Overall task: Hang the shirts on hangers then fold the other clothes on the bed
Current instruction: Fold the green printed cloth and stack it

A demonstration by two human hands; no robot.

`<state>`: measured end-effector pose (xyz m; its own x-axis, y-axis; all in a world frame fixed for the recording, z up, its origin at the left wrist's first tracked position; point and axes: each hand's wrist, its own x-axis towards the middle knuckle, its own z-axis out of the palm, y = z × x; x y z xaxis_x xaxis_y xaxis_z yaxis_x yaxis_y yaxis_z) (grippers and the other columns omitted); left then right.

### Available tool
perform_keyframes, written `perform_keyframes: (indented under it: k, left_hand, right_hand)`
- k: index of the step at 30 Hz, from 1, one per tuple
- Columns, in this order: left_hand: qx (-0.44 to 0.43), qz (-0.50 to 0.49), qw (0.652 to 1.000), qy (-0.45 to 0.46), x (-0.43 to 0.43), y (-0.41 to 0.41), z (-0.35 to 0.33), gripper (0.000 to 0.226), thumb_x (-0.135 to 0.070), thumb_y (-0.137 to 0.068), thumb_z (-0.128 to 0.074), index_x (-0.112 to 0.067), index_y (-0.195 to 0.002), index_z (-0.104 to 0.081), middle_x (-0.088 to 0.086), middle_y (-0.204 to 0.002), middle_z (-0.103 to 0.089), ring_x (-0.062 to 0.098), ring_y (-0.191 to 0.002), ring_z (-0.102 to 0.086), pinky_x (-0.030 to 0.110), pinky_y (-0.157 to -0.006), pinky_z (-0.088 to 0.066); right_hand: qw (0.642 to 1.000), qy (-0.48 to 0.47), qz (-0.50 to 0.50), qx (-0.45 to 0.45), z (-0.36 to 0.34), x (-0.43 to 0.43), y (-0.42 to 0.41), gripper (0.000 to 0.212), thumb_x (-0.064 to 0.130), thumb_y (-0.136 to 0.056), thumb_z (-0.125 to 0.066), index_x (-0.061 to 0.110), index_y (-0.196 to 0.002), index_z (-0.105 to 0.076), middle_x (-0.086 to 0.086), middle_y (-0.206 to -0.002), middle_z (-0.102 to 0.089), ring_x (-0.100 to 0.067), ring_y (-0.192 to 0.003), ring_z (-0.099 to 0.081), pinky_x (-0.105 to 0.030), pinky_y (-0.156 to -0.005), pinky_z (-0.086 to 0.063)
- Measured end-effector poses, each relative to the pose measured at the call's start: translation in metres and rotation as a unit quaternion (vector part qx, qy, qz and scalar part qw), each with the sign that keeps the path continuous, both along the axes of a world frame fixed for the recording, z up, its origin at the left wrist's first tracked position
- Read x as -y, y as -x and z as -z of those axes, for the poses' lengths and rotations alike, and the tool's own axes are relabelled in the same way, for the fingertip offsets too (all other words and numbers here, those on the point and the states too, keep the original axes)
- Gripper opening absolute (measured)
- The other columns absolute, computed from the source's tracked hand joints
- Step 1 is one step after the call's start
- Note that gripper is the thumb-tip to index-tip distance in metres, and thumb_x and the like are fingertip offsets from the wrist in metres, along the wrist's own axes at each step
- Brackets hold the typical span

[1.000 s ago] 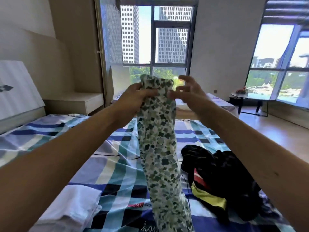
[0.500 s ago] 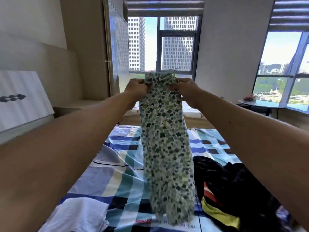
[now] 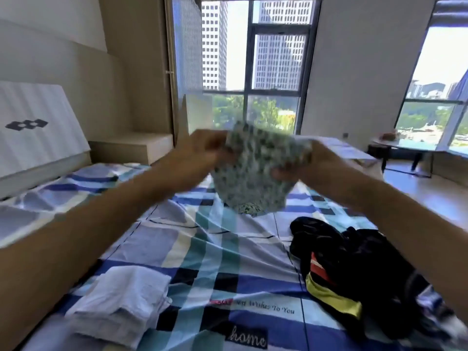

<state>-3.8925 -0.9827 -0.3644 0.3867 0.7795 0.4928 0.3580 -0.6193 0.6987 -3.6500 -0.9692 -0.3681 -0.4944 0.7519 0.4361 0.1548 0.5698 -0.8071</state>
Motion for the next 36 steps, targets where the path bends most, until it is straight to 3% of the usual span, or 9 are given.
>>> perform_keyframes:
  k: [2, 6, 9, 13, 21, 24, 27, 31, 36]
  left_hand:
    - [-0.035, 0.048, 0.996, 0.073, 0.029, 0.005, 0.065, 0.022, -0.020, -0.089, -0.062, -0.032, -0.100, -0.075, -0.008, -0.103, -0.075, 0.006, -0.098, -0.069, 0.024, -0.085, -0.053]
    - [-0.095, 0.103, 0.969, 0.204, 0.081, 0.002, 0.182, 0.016, -0.025, -0.094, -0.063, -0.012, -0.097, -0.071, 0.004, -0.095, -0.072, 0.001, -0.090, -0.059, 0.033, -0.082, -0.051]
    - [-0.138, 0.138, 0.947, 0.255, 0.094, -0.001, 0.236, 0.017, -0.012, -0.100, -0.057, 0.001, -0.098, -0.069, 0.018, -0.094, -0.069, 0.009, -0.087, -0.054, 0.043, -0.078, -0.048]
    - [-0.122, 0.168, 0.938, 0.277, 0.094, -0.005, 0.256, 0.015, -0.009, -0.100, -0.057, 0.000, -0.096, -0.068, 0.015, -0.087, -0.067, 0.011, -0.082, -0.051, 0.043, -0.071, -0.044]
    - [0.011, 0.027, 0.947, 0.320, 0.007, -0.013, 0.240, 0.017, -0.002, -0.098, -0.057, -0.009, -0.103, -0.071, -0.001, -0.094, -0.074, 0.005, -0.082, -0.069, 0.018, -0.071, -0.053]
    - [0.040, -0.058, 0.947, 0.312, -0.049, -0.021, 0.225, 0.019, -0.007, -0.100, -0.056, -0.004, -0.114, -0.068, 0.013, -0.101, -0.070, 0.016, -0.083, -0.067, 0.027, -0.071, -0.057]
    - [0.069, -0.160, 0.933, 0.315, -0.103, -0.025, 0.233, 0.041, -0.019, -0.097, -0.063, -0.003, -0.134, -0.052, 0.018, -0.116, -0.065, 0.024, -0.092, -0.063, 0.038, -0.079, -0.055]
    - [-0.254, -0.213, 0.931, 0.150, -0.103, -0.030, 0.280, 0.059, -0.030, -0.091, -0.066, -0.018, -0.144, -0.042, 0.007, -0.141, -0.050, 0.026, -0.125, -0.051, 0.040, -0.104, -0.045]
    - [-0.477, -0.016, 0.876, 0.065, -0.039, -0.040, 0.334, 0.066, -0.038, -0.084, -0.064, -0.020, -0.143, -0.039, 0.003, -0.139, -0.042, 0.022, -0.125, -0.044, 0.037, -0.103, -0.041]
  right_hand:
    - [0.994, 0.054, -0.051, 0.075, 0.054, 0.033, -0.006, 0.036, -0.014, -0.077, -0.075, 0.021, -0.085, -0.072, 0.011, -0.077, -0.074, 0.002, -0.073, -0.067, -0.018, -0.070, -0.056]
    - [0.940, 0.132, -0.107, 0.297, 0.158, 0.070, -0.013, 0.030, 0.010, -0.084, -0.080, 0.013, -0.111, -0.068, 0.010, -0.095, -0.068, 0.003, -0.091, -0.060, -0.024, -0.088, -0.052]
    - [0.908, 0.162, -0.140, 0.360, 0.214, 0.094, -0.018, 0.037, 0.021, -0.094, -0.069, 0.052, -0.113, -0.060, 0.022, -0.107, -0.061, 0.003, -0.104, -0.056, -0.015, -0.095, -0.043]
    - [0.906, 0.214, -0.178, 0.318, 0.232, 0.091, -0.023, 0.029, 0.008, -0.092, -0.071, 0.017, -0.119, -0.066, 0.003, -0.104, -0.064, -0.003, -0.098, -0.053, -0.029, -0.089, -0.047]
    - [0.953, 0.249, -0.025, 0.169, 0.224, -0.004, -0.023, 0.033, 0.010, -0.083, -0.077, 0.009, -0.115, -0.069, -0.008, -0.115, -0.074, -0.016, -0.104, -0.069, -0.035, -0.098, -0.053]
    - [0.954, 0.279, 0.056, 0.097, 0.215, -0.059, -0.011, 0.018, 0.003, -0.090, -0.070, 0.007, -0.108, -0.070, -0.008, -0.106, -0.075, -0.016, -0.093, -0.073, -0.032, -0.086, -0.058]
    - [0.939, 0.285, 0.180, 0.071, 0.224, -0.109, 0.001, 0.048, 0.019, -0.092, -0.072, 0.004, -0.134, -0.055, -0.019, -0.128, -0.065, -0.025, -0.106, -0.068, -0.041, -0.097, -0.055]
    - [0.889, 0.120, 0.289, 0.334, 0.264, -0.114, 0.003, 0.078, 0.033, -0.090, -0.073, 0.009, -0.152, -0.031, -0.018, -0.148, -0.045, -0.033, -0.136, -0.045, -0.036, -0.110, -0.037]
    - [0.875, 0.030, 0.049, 0.481, 0.310, -0.048, -0.004, 0.068, 0.052, -0.071, -0.075, 0.028, -0.129, -0.051, -0.001, -0.134, -0.042, -0.021, -0.119, -0.048, -0.036, -0.104, -0.044]
